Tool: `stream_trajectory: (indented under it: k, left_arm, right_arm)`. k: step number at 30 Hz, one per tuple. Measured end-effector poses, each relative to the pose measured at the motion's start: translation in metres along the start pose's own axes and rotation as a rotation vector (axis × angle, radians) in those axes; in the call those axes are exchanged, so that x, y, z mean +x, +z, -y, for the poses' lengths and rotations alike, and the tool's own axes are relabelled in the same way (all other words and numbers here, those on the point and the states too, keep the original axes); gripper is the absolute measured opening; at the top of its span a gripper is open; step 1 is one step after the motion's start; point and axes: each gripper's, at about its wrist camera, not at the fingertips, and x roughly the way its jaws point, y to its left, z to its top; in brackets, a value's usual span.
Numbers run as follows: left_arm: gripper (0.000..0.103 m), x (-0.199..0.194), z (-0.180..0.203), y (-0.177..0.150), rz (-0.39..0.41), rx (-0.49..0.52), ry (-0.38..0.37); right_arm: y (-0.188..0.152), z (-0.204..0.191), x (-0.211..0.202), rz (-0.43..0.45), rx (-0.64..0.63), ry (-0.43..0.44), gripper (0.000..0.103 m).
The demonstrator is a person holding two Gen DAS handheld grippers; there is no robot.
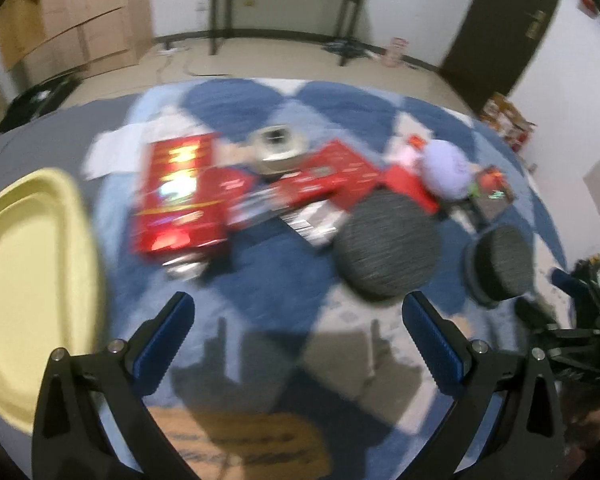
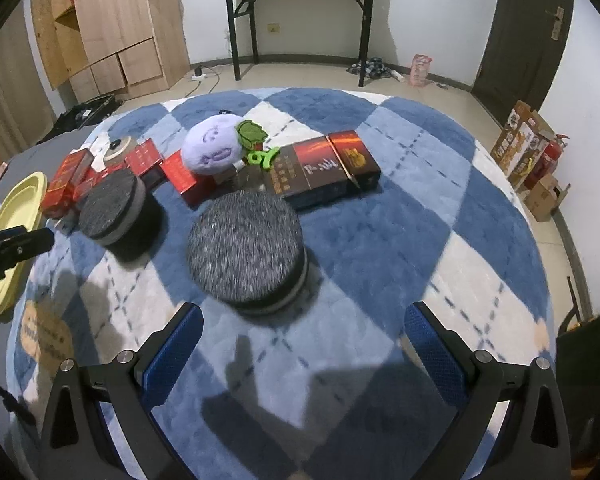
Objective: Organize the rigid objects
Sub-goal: 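Grasp a black sponge puck with the left tool while the right tool grasps the other puck, then carry both pucks over the yellow tray and open both tools to drop them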
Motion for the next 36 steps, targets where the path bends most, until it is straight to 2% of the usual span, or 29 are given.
stream_trajectory:
  k: [6, 8, 10, 11, 13, 14, 15, 16, 19, 22, 30, 36]
  left_arm:
    - [0.102, 0.028, 0.035, 0.018, -0.027, 0.066, -0.061]
    - [0.102, 0.035, 0.037, 0.022, -0.028, 0.057, -0.071]
    - [0.092, 0.041, 0.034, 0.025, -0.038, 0.018, -0.116]
    - [0.083, 0.043, 0.034, 0.026, -0.046, 0.008, -0.124]
    - [0.077, 0.045, 0.035, 0.024, -0.052, 0.015, -0.111]
    - [0.07, 0.045, 0.036, 0.022, -0.045, 0.031, -0.115]
    - [0.069, 0.045, 0.037, 0.022, -0.042, 0.038, -0.126]
    - [0.069, 0.044, 0.036, 0.02, -0.041, 0.037, -0.132]
    - [0.068, 0.043, 0.033, 0.02, -0.039, 0.035, -0.144]
    - [0.068, 0.03, 0.031, 0.02, -0.005, 0.043, -0.168]
    - [0.068, -0.029, 0.024, 0.017, 0.055, 0.089, -0.22]
    - [0.068, -0.058, 0.001, 0.005, 0.057, 0.092, -0.201]
  right_arm:
    - [0.01, -0.017, 0.026, 0.028, -0.085, 0.046, 0.103]
    - [0.012, -0.02, 0.034, 0.04, -0.105, 0.06, 0.103]
    - [0.014, -0.025, 0.044, 0.045, -0.127, 0.053, 0.103]
    - [0.014, -0.026, 0.047, 0.048, -0.133, 0.054, 0.101]
    - [0.015, -0.03, 0.053, 0.056, -0.145, 0.062, 0.093]
    - [0.015, -0.032, 0.057, 0.049, -0.156, 0.06, 0.081]
    - [0.015, -0.033, 0.062, 0.037, -0.169, 0.047, 0.071]
    - [0.015, -0.033, 0.064, 0.036, -0.168, 0.042, 0.068]
    - [0.017, -0.028, 0.066, 0.048, -0.133, 0.071, 0.068]
    - [0.017, -0.027, 0.058, 0.069, -0.159, 0.069, 0.067]
    - [0.007, -0.012, 0.02, 0.082, -0.152, 0.099, 0.067]
    - [0.004, -0.011, -0.004, 0.093, -0.164, 0.104, 0.067]
